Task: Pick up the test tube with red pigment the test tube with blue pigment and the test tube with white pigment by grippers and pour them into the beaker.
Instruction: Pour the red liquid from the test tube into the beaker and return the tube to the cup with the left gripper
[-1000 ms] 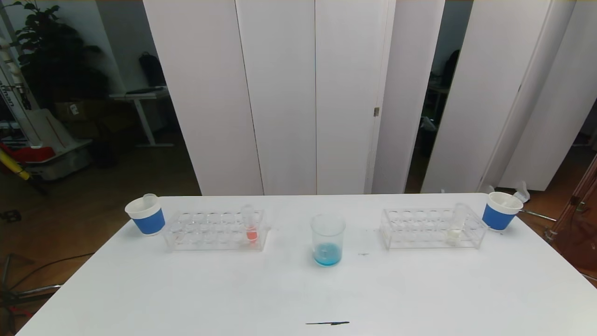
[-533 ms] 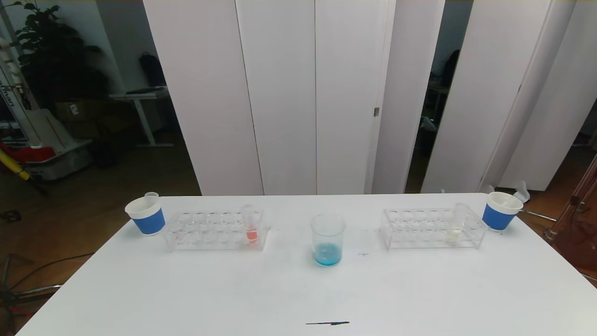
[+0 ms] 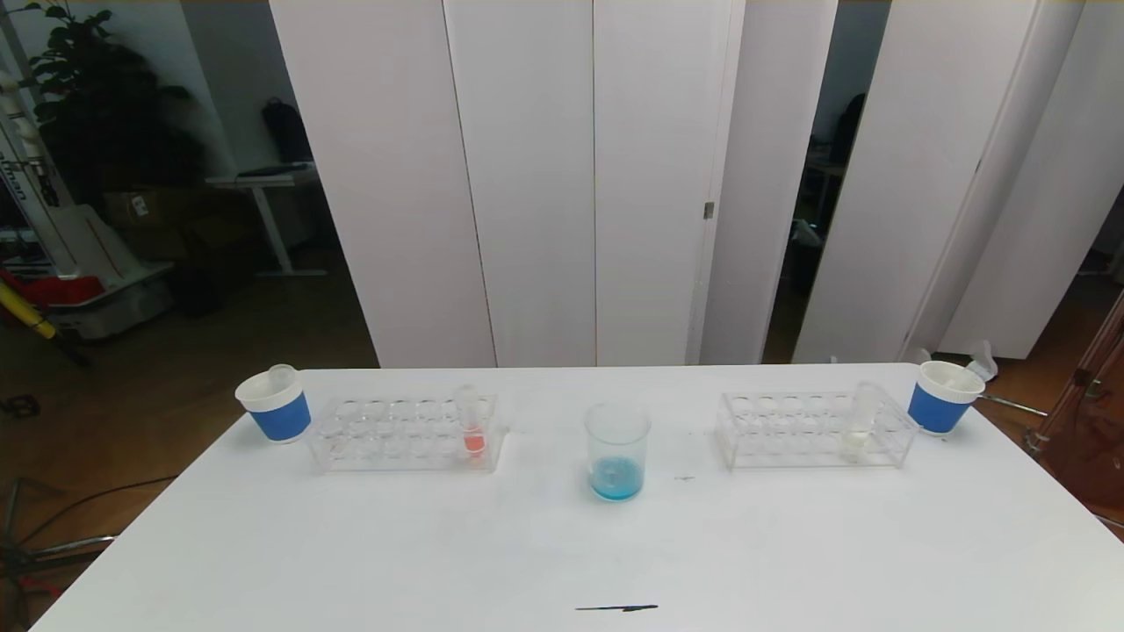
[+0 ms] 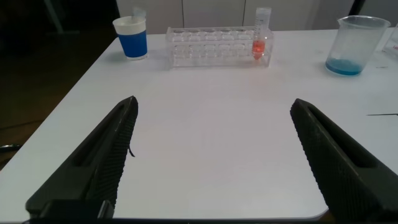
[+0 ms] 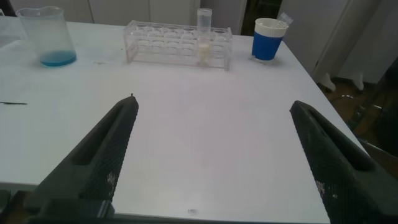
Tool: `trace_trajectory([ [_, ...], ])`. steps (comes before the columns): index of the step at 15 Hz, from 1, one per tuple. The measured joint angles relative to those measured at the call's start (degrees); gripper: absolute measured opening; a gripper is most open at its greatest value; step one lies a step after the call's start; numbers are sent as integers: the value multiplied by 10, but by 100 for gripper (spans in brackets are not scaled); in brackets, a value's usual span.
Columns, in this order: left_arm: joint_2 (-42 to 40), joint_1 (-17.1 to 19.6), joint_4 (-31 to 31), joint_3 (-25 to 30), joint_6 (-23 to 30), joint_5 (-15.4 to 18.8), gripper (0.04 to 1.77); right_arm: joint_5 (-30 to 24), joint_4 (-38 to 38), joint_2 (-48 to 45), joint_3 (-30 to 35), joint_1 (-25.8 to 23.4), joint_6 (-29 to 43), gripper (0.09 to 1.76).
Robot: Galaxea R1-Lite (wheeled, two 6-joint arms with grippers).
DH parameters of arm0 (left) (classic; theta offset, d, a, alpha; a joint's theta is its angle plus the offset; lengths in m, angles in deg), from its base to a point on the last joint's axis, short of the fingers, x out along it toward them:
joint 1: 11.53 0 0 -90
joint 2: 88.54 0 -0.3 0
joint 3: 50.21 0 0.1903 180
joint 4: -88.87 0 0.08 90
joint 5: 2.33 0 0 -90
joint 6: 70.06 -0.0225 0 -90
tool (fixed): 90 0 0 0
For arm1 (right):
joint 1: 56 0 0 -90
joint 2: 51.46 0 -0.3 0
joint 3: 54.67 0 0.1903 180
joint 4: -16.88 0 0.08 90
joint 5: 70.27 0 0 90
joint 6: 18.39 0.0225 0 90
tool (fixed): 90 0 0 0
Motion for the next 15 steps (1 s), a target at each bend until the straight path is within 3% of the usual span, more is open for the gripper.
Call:
trace_trajectory([
  [10,0,0,5,-5,-2,-2,175,0,0,0,0,0,0,175],
  [12,0,0,-9,-45,-1,1,175,0,0,0,0,0,0,175],
  [15,16,0,-70,-163,-2,7,175,0,0,0,0,0,0,175],
])
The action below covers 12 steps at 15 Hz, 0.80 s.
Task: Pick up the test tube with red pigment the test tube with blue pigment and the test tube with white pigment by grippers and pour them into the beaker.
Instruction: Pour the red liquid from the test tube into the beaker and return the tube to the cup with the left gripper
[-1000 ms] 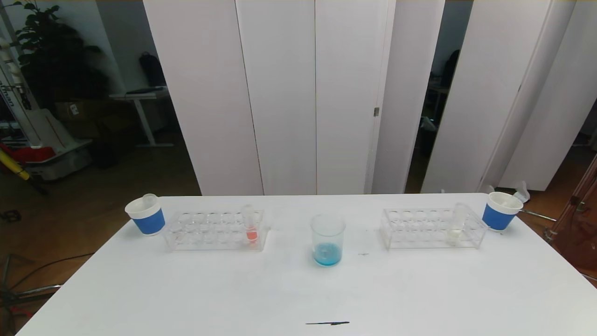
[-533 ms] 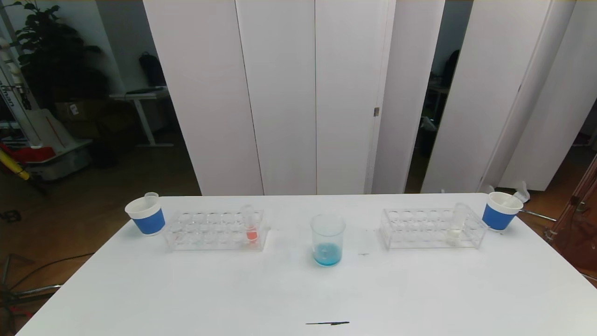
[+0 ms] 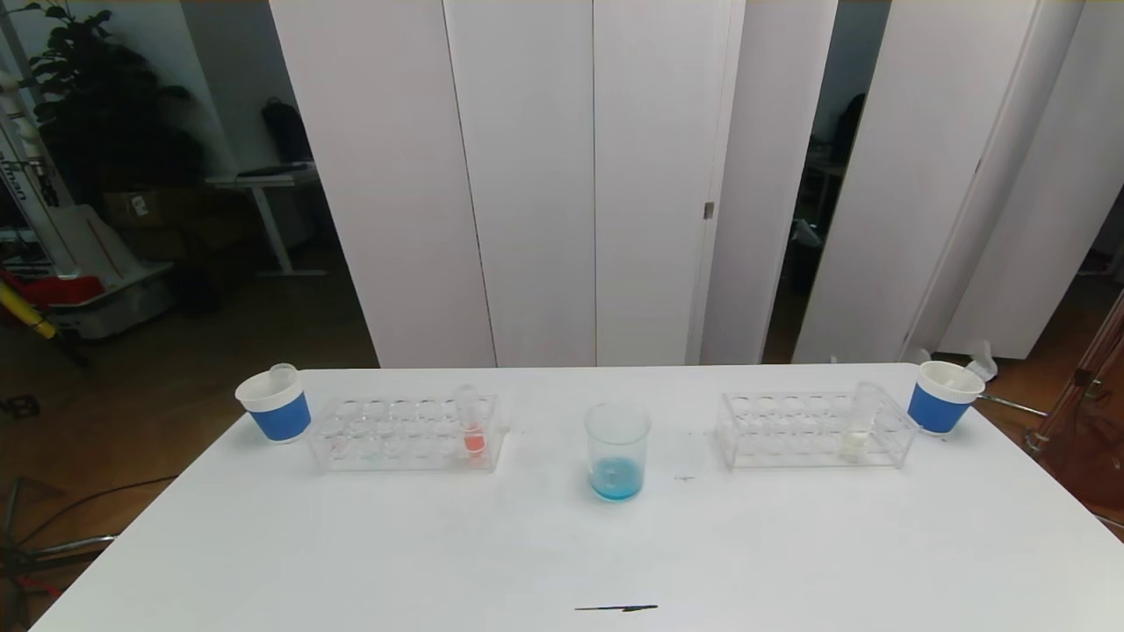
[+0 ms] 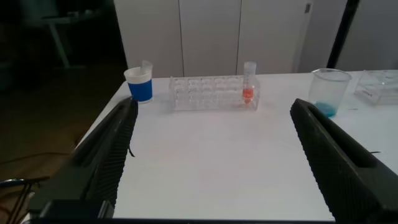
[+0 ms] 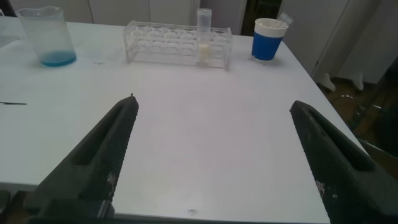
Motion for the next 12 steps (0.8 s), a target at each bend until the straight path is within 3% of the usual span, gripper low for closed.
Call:
trace_trajectory([
  [6,174,-3,-18,-217,1,6,175,0,0,0,0,0,0,175],
  [12,422,-3,111,-292,-1,-1,175,0,0,0,0,0,0,175],
])
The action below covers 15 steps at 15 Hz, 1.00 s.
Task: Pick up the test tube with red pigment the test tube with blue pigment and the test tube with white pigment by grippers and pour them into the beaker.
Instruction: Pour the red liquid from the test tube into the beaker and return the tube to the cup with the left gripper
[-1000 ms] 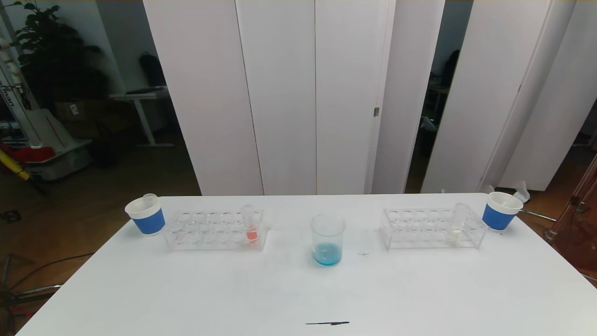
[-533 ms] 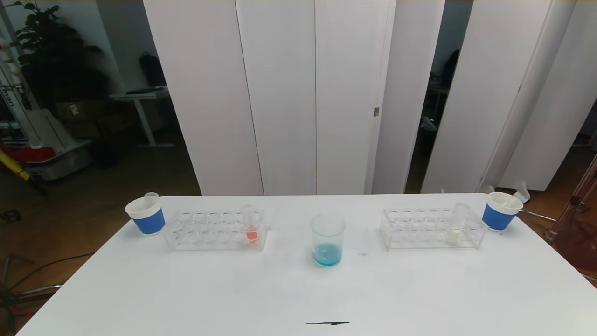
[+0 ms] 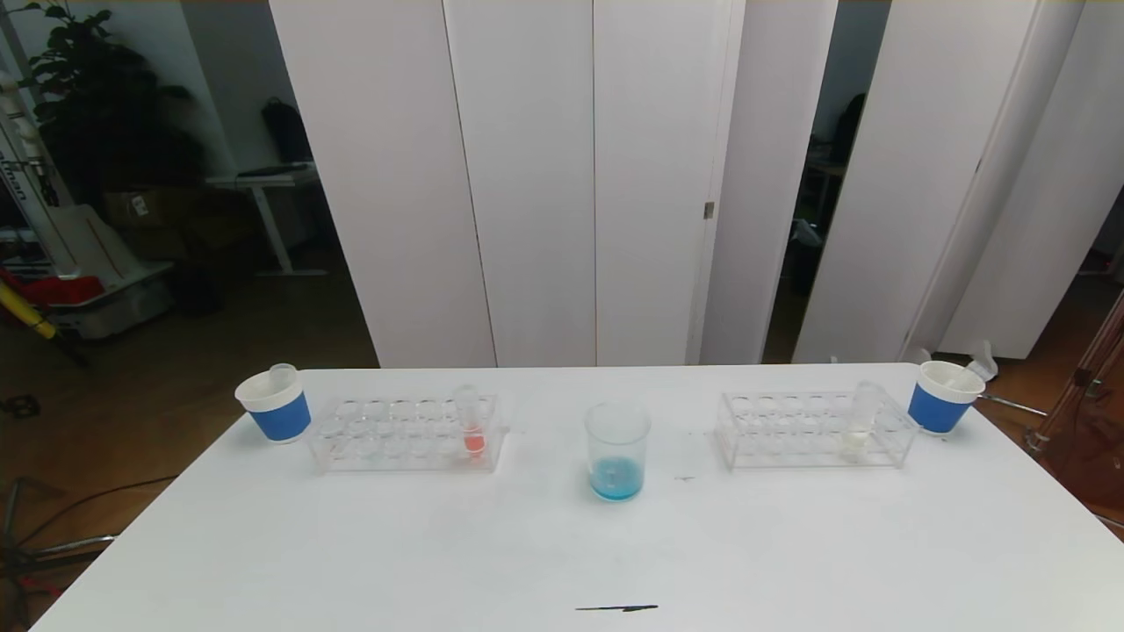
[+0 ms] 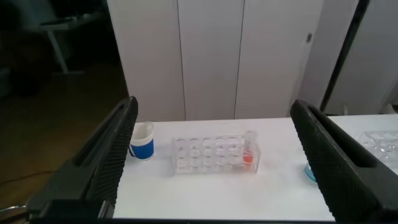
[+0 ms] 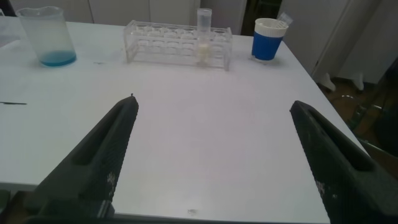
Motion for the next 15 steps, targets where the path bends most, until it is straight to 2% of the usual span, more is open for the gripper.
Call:
trace_trajectory([
  [4,144,0,98,0,0,0,175,0,0,0,0,0,0,175],
  [7,243,-7,197,36,1,0,175,0,0,0,0,0,0,175],
  [11,352,-49,294,106,20,0,175,0,0,0,0,0,0,175],
  [15,428,-103,350,143,73,4,175,0,0,0,0,0,0,175],
])
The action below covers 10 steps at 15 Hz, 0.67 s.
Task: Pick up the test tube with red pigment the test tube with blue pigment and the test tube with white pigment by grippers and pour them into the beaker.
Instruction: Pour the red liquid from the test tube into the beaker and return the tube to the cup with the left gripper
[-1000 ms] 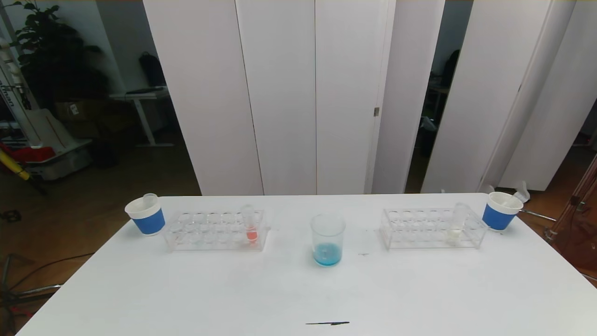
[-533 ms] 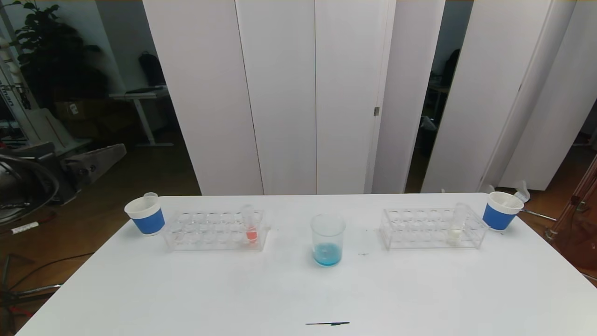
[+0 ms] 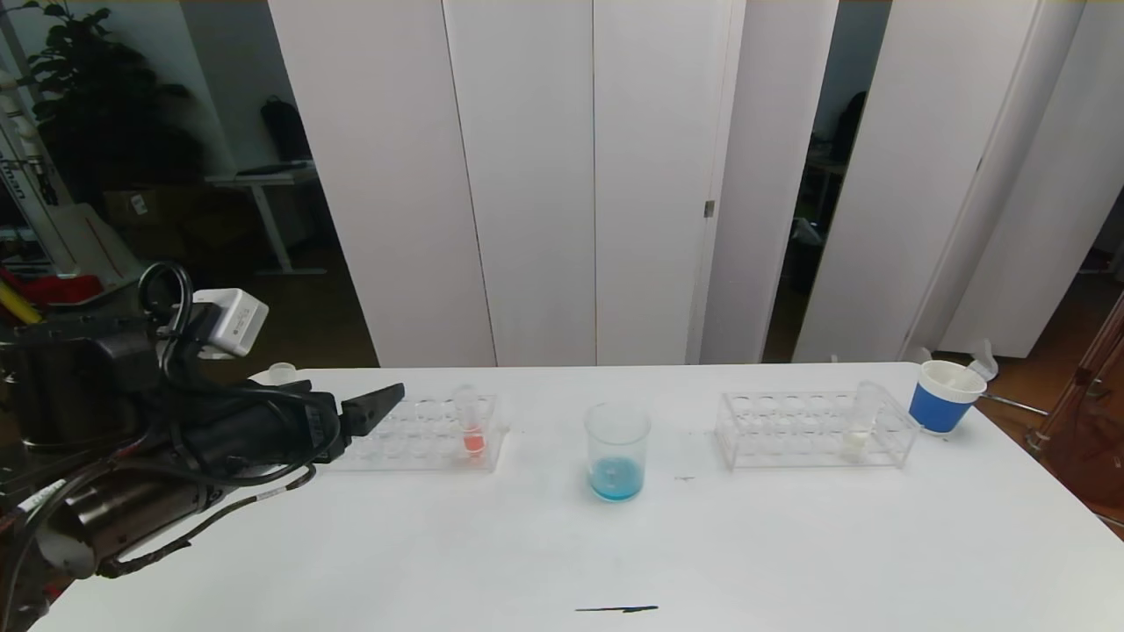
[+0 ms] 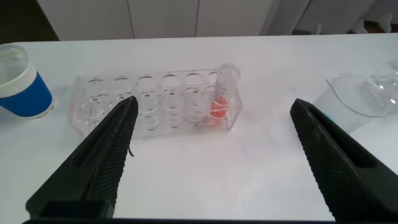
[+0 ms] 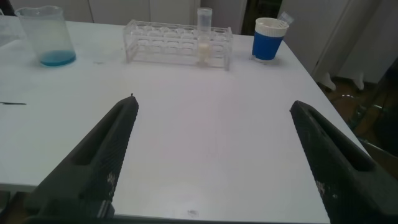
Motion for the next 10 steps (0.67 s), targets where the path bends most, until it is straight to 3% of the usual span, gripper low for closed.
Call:
trace_trajectory([
  [5,59,-43,78,17,20,-8,175,0,0,0,0,0,0,175],
  [10,146,-88,216,45,21,-84,175,0,0,0,0,0,0,175],
])
